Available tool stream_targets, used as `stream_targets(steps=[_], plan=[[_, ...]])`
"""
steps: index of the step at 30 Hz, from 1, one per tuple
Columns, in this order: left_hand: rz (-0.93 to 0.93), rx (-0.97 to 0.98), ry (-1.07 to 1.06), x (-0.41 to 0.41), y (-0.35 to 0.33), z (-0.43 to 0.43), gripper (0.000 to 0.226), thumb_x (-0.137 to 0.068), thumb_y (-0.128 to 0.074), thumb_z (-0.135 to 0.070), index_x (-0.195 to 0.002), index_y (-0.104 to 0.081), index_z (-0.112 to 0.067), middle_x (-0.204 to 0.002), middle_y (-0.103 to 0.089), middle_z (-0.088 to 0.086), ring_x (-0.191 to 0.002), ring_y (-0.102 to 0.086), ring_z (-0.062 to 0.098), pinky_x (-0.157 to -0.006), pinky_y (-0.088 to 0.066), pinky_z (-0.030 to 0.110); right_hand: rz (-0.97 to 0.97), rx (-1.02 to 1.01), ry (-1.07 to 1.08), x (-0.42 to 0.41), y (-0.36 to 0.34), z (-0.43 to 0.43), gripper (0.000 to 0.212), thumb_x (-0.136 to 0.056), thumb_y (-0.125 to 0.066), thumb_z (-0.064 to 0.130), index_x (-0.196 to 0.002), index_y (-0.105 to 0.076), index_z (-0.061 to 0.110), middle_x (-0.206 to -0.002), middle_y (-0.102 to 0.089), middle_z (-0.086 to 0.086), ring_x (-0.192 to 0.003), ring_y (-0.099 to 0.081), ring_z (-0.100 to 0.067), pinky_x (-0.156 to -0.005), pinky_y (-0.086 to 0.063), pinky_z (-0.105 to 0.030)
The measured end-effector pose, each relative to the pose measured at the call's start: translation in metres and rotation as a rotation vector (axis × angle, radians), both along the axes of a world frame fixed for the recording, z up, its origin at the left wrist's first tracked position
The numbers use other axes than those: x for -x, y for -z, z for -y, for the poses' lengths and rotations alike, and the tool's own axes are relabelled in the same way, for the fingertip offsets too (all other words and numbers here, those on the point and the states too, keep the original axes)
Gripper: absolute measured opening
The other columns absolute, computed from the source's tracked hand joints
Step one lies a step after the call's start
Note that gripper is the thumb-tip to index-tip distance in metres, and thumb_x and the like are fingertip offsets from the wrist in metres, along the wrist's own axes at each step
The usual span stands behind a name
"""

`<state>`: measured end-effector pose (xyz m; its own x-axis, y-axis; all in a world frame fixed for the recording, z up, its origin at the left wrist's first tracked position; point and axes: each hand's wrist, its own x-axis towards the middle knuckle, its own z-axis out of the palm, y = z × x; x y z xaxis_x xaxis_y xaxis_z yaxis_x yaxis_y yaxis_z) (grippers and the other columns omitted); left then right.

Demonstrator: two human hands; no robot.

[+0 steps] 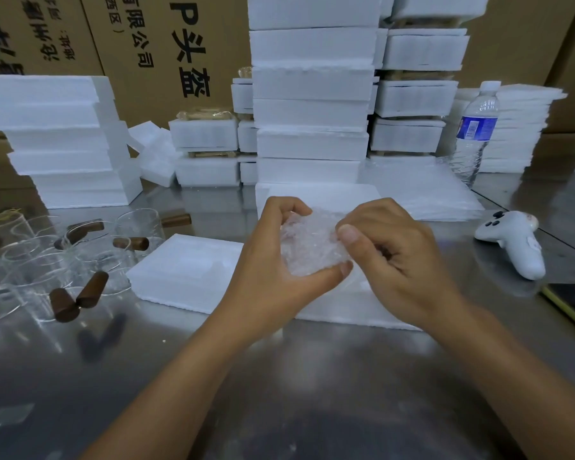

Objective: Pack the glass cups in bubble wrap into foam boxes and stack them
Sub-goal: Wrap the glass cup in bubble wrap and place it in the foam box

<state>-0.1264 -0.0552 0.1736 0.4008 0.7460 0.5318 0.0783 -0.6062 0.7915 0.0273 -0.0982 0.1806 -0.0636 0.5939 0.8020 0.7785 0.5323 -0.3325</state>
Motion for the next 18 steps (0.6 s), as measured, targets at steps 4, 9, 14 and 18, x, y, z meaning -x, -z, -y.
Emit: stream_targets(steps=[4,9,14,18], plan=[[-0.02,-0.067,0.037,-0.001,0.001,0.003,0.065,-0.06,-0.08,-0.04,-0.11,-0.038,-0.043,-0.106,-0.048,-0.028,-0.099,-0.058,0.002,-0.073,-0.052,0.015,0.059,0.138,-0.014,0.002,0.002,-0.001,0.043,-0.094,-0.031,0.04,-0.057,-0.049,0.026,-0.084,-0.053,0.01,-0.091,-0.044,-0.008,-0.08,-0.037,-0.031],[-0.04,-0.07,0.033,-0.001,0.004,0.001,0.066,-0.063,-0.077,-0.043,-0.114,-0.035,-0.046,-0.113,-0.041,-0.036,-0.108,-0.046,-0.012,-0.079,-0.042,0.004,-0.149,0.075,-0.057,-0.002,-0.003,0.001,0.03,-0.095,-0.036,0.034,-0.075,-0.058,0.031,-0.085,-0.056,0.011,-0.081,-0.052,-0.003,-0.073,-0.04,-0.019],[0.083,0.08,0.017,0.005,0.002,-0.005,0.069,-0.06,-0.082,-0.052,-0.111,-0.036,-0.047,-0.109,-0.043,-0.041,-0.098,-0.046,-0.024,-0.073,-0.041,0.0,-0.41,0.286,-0.06,-0.018,-0.012,-0.002,0.009,-0.093,-0.054,0.027,-0.092,-0.063,0.03,-0.091,-0.065,0.017,-0.084,-0.06,0.003,-0.078,-0.045,-0.015],[0.209,0.211,0.012,0.006,0.003,-0.012,0.063,-0.059,-0.077,-0.039,-0.109,-0.039,-0.037,-0.114,-0.052,-0.014,-0.09,-0.058,-0.012,-0.069,-0.046,0.005,-0.461,0.557,-0.176,-0.032,-0.012,-0.003,0.033,-0.075,-0.059,0.043,-0.088,-0.067,0.013,-0.073,-0.068,0.004,-0.06,-0.063,-0.011,-0.068,-0.047,-0.021]])
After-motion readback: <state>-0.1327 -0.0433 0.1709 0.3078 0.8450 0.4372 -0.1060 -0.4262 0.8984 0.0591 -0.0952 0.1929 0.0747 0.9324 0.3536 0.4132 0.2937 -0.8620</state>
